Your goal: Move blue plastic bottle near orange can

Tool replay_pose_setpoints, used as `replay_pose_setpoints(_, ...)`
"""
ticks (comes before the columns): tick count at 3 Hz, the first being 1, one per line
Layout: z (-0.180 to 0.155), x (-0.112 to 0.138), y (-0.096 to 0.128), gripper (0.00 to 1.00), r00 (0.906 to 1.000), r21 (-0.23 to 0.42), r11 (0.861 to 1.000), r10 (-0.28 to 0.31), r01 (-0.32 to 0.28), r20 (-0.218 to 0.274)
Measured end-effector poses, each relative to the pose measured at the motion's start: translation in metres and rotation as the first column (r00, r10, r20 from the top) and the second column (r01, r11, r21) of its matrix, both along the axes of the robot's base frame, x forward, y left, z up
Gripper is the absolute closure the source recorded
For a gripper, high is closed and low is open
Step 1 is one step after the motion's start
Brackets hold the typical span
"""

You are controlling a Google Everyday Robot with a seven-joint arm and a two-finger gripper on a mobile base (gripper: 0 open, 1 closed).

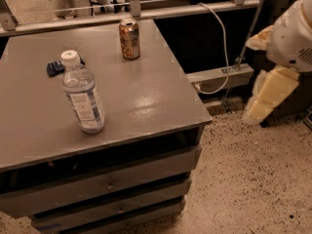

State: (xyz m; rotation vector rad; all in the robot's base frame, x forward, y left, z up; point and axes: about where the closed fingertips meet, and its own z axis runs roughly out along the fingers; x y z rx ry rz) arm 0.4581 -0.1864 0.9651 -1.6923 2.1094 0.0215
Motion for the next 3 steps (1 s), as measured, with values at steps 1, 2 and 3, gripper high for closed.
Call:
replay_pose_setpoints(1, -0.019, 0.027, 0.043, 0.00, 0.9980, 0.179, 0.982, 0.058, -0.062, 0.023)
replay_pose_setpoints(2, -0.039, 0.044, 0.095, 0.00, 0.9920, 0.347, 0.929, 0.118, -0.126, 0.045)
replay_pose_setpoints(3, -0.034, 0.047, 0.107, 0.00, 0.9908, 0.378, 0.916, 0.121, -0.135, 0.059)
